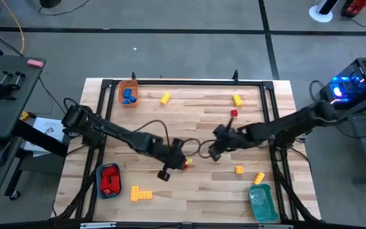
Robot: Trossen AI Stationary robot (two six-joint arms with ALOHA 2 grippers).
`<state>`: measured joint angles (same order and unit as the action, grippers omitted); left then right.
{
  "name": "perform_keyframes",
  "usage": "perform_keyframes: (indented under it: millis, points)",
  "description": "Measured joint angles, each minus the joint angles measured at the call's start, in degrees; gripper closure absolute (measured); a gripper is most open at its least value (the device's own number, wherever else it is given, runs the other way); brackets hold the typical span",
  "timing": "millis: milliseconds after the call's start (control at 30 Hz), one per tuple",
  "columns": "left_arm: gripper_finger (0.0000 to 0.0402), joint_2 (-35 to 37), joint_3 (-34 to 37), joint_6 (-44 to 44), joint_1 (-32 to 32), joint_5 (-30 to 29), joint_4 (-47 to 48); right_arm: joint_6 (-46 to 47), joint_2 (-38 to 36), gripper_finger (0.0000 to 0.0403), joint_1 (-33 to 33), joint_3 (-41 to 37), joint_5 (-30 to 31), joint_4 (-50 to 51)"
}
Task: Sort blocks
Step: Put the red game piece into the bottom left blue bin
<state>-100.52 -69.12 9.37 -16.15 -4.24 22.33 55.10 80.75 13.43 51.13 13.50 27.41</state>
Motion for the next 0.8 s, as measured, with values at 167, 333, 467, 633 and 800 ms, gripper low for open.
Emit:
perform_keyframes:
  millis: [167, 333, 467, 633, 800]
  points:
    - [0.04, -2.83, 0.02, 11.2, 5.3, 12.27, -2.42, 6.25, -10.83, 0.0403, 3.0, 0.01, 4.83, 8.65]
    - [0.0366, -5.78, -1.99, 16.24, 7.21, 12.38, -5.48, 13.62, -18.43, 0.0403, 6.31, 0.01, 9.47, 11.82]
    - [0.0315, -7.95, -4.53, 18.21, 7.09, 12.65, -1.18, 16.37, -20.76, 0.0403, 8.79, 0.01, 13.15, 11.83]
    - [0.0243, -8.8, -5.59, 16.63, 7.14, 12.54, 4.16, 18.13, -20.41, 0.0403, 9.57, 0.01, 13.74, 11.85]
    - [0.0182, -9.45, -5.49, 19.65, 7.13, 12.49, 6.27, 18.41, -19.15, 0.0403, 9.55, -0.01, 13.57, 11.61]
